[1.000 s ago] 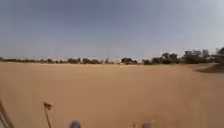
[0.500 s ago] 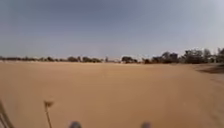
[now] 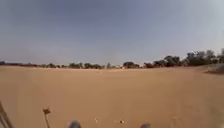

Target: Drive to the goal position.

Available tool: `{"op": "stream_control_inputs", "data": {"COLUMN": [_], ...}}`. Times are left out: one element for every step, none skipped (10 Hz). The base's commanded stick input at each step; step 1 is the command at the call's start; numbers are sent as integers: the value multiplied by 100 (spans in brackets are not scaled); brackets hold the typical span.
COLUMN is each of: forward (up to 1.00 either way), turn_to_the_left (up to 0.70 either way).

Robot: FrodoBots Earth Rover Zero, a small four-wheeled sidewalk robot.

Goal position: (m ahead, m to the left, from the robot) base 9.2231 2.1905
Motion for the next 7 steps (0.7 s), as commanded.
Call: {"op": "stream_control_inputs", "data": {"forward": [100, 100, 100, 100, 100, 100, 100], "turn_to_the_left": [0, 0, 0, 0, -16, -14, 0]}}
